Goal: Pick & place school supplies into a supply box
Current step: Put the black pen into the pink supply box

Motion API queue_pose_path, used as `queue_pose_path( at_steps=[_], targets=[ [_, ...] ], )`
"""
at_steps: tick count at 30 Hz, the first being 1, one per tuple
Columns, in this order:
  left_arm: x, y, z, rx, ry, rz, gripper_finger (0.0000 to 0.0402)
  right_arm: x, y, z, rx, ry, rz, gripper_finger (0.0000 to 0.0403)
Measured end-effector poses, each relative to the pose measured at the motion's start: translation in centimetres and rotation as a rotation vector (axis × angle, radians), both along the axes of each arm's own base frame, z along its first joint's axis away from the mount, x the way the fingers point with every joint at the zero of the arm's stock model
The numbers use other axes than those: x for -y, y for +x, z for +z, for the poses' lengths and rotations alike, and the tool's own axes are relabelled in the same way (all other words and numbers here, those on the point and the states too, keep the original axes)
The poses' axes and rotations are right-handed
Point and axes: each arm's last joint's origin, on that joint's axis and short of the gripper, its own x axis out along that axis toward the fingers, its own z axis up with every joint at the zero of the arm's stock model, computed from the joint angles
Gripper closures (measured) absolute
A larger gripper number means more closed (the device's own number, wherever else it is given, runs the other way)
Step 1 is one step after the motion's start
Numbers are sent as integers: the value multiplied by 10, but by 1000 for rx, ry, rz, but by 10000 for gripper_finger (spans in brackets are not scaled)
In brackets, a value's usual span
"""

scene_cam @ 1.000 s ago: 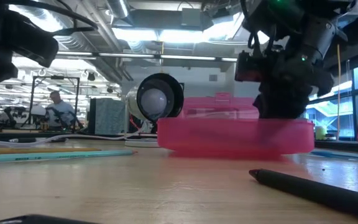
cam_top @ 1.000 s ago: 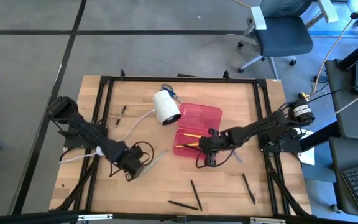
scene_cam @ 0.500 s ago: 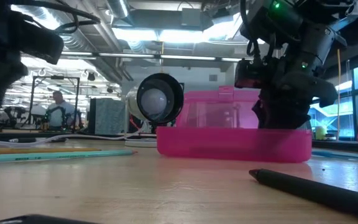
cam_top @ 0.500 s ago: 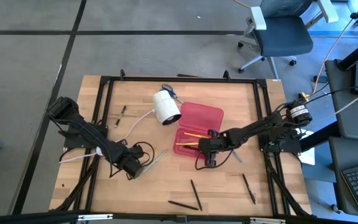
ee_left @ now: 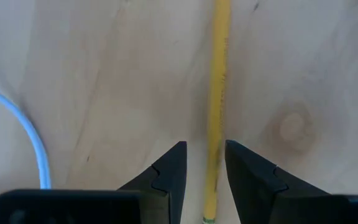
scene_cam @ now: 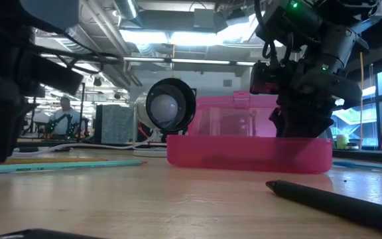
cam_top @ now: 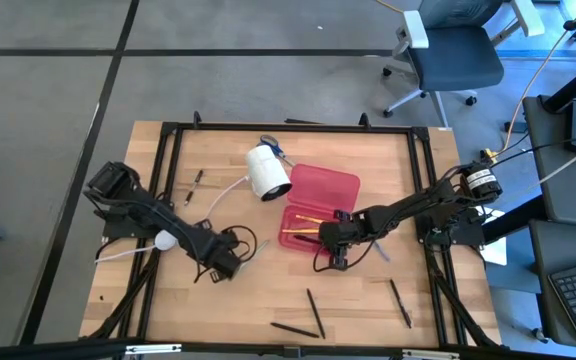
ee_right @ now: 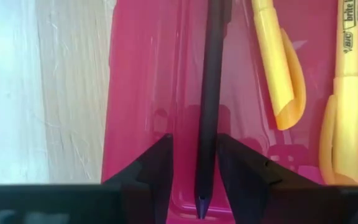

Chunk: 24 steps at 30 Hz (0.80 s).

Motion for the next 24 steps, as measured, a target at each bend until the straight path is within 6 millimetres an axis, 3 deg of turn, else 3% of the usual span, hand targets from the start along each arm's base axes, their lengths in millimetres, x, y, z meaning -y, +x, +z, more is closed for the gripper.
queue_pose_path(
  at_steps=[12, 24],
  targets=[
    [-13, -5, -16, -3, -78, -11, 300, 0, -1, 0, -8, 0, 1, 274],
    [-15, -6, -14, 26, -88, -94, 300, 0, -2, -1, -20, -2, 2, 274]
  ],
)
